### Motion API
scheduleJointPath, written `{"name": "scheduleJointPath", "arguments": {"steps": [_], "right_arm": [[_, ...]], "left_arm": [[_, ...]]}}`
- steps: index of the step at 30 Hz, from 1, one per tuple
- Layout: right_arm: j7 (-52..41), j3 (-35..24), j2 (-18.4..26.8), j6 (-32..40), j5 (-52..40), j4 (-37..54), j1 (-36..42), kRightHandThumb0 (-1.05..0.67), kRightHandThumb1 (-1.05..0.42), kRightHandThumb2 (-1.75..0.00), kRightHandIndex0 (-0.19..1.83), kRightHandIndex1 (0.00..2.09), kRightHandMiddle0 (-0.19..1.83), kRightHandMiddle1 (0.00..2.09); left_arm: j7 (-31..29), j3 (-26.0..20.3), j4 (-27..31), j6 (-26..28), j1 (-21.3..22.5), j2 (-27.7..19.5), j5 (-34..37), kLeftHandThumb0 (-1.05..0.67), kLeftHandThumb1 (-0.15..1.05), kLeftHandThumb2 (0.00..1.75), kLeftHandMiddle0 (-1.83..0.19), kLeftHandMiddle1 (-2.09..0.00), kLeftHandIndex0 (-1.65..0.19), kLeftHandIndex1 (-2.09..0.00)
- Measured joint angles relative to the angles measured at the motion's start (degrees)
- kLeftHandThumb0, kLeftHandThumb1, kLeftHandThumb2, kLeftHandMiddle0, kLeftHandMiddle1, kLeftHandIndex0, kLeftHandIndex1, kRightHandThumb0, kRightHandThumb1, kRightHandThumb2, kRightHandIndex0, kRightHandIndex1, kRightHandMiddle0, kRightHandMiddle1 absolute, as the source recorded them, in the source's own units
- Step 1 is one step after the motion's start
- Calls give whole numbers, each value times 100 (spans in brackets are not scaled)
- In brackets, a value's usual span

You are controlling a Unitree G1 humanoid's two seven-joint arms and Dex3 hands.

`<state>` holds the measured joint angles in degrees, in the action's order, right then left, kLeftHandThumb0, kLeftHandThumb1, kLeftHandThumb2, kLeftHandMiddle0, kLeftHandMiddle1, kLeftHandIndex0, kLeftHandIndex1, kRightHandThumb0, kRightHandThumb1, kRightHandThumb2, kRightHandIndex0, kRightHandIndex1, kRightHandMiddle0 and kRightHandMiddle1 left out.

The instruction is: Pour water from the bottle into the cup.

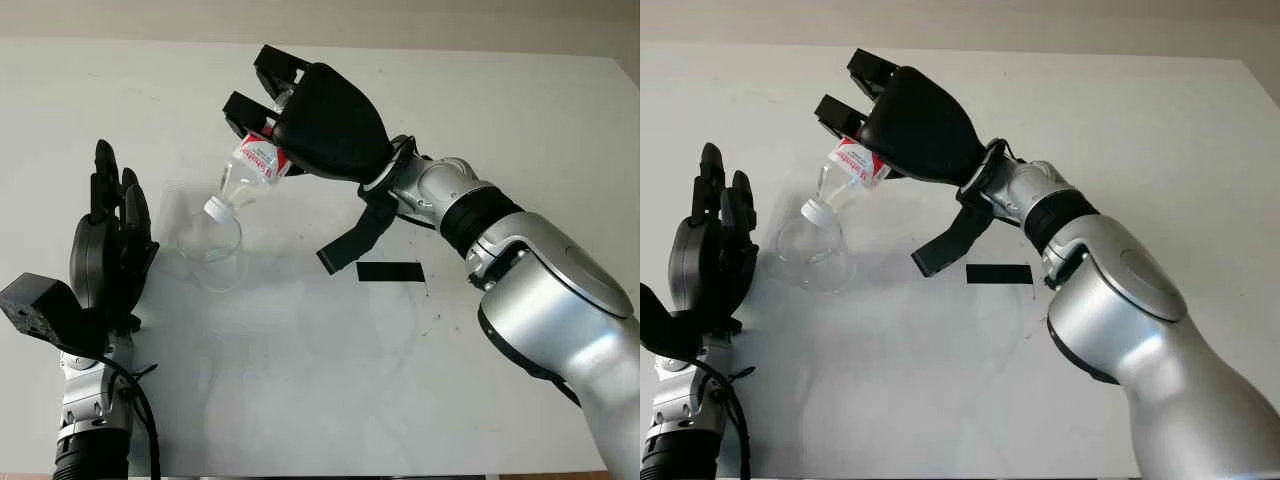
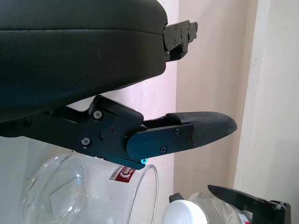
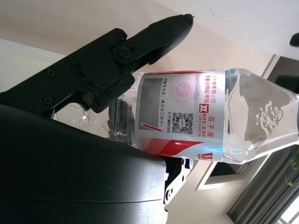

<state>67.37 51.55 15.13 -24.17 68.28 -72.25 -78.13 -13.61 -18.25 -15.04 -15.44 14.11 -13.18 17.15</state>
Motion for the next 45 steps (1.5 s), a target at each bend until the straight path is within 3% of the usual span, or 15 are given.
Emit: {"name": "scheduleJointPath", "arguments": {"steps": [3, 6, 14, 20, 23, 27, 34, 38, 45], "right_arm": [[-90, -156, -4, -187, -304, -9, 6, -46, -105, -22, 126, 209, 96, 209], [-480, -655, -14, -685, -1005, -6, 104, -40, -105, -20, 128, 209, 102, 209], [-2813, -2372, -151, -1239, -3297, 46, 1020, -33, -105, -32, 126, 209, 100, 209], [-5441, -3838, -369, -1245, -5423, 460, 1754, -32, -105, -37, 117, 209, 87, 209], [-6481, -4240, -427, -899, -6107, 907, 2163, -31, -105, -40, 119, 209, 88, 209], [-8057, -4886, -588, 716, -7539, 2188, 2934, -35, -105, -41, 124, 209, 90, 209], [-8769, -5063, -596, 2857, -8259, 4739, 4395, -38, -105, -44, 128, 209, 96, 209], [-8874, -5131, -500, 3167, -8292, 5687, 4895, -41, -105, -38, 124, 209, 93, 209], [-8762, -5238, -441, 3349, -8218, 6399, 5399, -41, -105, -42, 118, 209, 84, 209]], "left_arm": [[17, 0, 0, -3, 0, 0, 1, -74, 105, 56, 19, -5, 19, -1], [38, 0, 3, -3, -1, 1, 0, -74, 105, 56, 19, -5, 19, -1], [23, -13, 57, -2, -58, -3, 7, -74, 105, 56, 19, -2, 19, 0], [22, -14, 102, 59, -91, -3, 32, -74, 105, 55, 19, -4, 19, 0], [1, -15, 124, 84, -106, -3, 81, -74, 105, 55, 19, -4, 19, 0], [-24, -16, 170, 97, -151, -2, 104, -73, 105, 55, 19, -4, 19, 0], [-71, -43, 185, 98, -188, 1, 164, -73, 105, 56, 19, -4, 19, 0], [-78, -48, 146, 97, -173, 5, 176, -73, 105, 57, 19, -4, 19, 0], [-175, -49, 91, 95, -161, 2, 178, -73, 105, 59, 19, -1, 19, 0]]}}
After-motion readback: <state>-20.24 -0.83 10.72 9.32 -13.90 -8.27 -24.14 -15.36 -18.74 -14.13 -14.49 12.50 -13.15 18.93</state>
